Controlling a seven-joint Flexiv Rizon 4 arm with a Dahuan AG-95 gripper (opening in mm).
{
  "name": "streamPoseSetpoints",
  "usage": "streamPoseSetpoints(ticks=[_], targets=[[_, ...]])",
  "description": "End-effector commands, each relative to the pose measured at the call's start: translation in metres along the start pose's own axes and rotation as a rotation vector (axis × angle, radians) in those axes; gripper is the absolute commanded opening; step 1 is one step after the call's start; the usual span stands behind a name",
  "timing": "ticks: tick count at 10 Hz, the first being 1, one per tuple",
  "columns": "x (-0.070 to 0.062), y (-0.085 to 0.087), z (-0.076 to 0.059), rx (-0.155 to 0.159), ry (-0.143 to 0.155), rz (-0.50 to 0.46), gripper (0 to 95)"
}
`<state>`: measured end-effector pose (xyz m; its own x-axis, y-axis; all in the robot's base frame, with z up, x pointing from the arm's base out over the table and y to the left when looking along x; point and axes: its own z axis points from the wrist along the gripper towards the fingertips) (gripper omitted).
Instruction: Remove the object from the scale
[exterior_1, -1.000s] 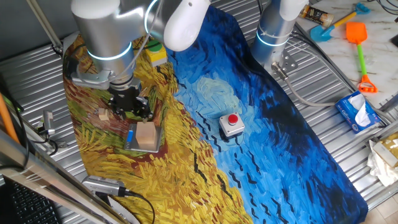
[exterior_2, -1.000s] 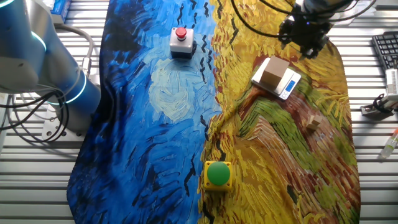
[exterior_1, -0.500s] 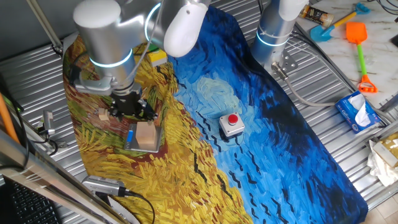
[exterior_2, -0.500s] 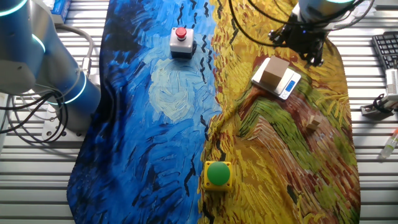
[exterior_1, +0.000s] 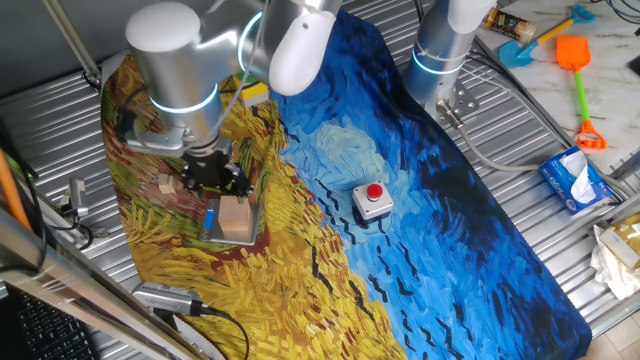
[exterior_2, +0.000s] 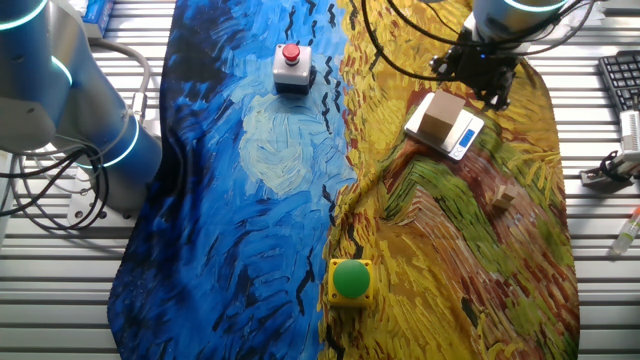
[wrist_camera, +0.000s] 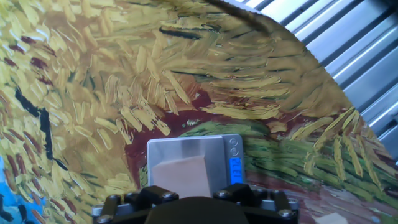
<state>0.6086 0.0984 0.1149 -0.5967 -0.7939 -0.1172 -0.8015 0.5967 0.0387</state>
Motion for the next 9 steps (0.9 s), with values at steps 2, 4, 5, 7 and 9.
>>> streamPoseSetpoints(ticks=[2,4,5,7,9], targets=[[0.002,0.001,0.004,0.002,0.001,0.004,76.0],[0.002,0.001,0.008,0.002,0.002,0.005,95.0],[0.003,0.002,0.010,0.002,0.001,0.005,95.0],[0.004,0.003,0.016,0.002,0.002,0.005,95.0],[0.005,0.005,0.022,0.001,0.001,0.009,95.0]])
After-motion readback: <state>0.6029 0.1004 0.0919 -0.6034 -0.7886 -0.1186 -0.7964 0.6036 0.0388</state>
